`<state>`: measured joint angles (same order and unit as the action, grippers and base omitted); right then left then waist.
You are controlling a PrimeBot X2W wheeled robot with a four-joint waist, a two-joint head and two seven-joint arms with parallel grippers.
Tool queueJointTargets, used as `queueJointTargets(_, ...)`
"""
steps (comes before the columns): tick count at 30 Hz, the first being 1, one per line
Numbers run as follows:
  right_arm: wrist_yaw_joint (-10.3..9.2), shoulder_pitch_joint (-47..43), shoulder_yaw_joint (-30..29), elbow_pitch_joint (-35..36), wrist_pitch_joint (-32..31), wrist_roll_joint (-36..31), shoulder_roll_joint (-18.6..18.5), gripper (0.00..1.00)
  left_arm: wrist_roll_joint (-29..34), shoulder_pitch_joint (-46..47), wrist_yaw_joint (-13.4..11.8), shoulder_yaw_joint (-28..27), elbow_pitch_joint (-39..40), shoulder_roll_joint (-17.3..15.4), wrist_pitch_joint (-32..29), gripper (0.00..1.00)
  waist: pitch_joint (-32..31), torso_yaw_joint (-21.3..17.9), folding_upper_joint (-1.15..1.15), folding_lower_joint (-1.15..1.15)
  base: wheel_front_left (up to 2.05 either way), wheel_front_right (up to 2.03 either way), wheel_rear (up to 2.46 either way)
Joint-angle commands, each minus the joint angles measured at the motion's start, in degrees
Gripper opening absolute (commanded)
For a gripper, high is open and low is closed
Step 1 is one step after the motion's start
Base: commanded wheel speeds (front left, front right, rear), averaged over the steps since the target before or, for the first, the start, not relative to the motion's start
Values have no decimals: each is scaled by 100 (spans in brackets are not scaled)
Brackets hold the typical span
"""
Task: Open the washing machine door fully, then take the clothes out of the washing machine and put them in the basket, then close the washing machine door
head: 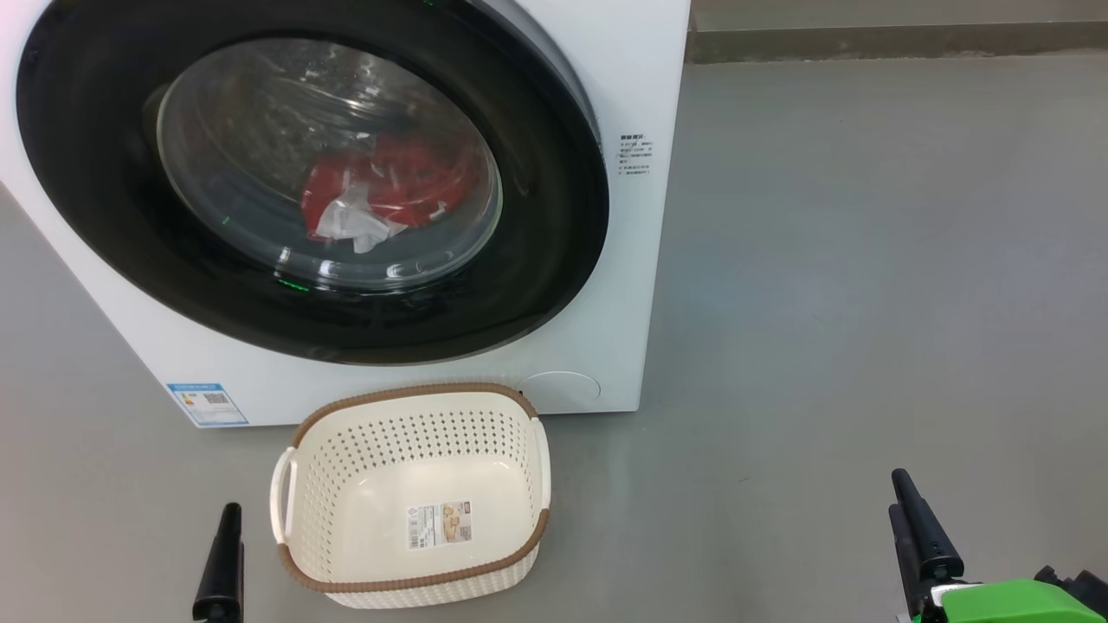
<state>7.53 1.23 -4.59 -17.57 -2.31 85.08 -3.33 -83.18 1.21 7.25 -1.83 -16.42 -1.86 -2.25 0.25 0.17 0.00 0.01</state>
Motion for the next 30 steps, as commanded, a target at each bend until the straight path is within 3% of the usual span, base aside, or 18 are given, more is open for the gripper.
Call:
queueJointTargets(1,-1,107,42,171,82,-204,-73,100,234,74,6,-21,202,-113,74,100,2,1,0,-1,0,0,0)
queueJointTargets(30,-2,138,428,84,557,-2434,-185,100,2549,-76,11,179,471,-179,550,100,-8,38,0,-1,0,0,0)
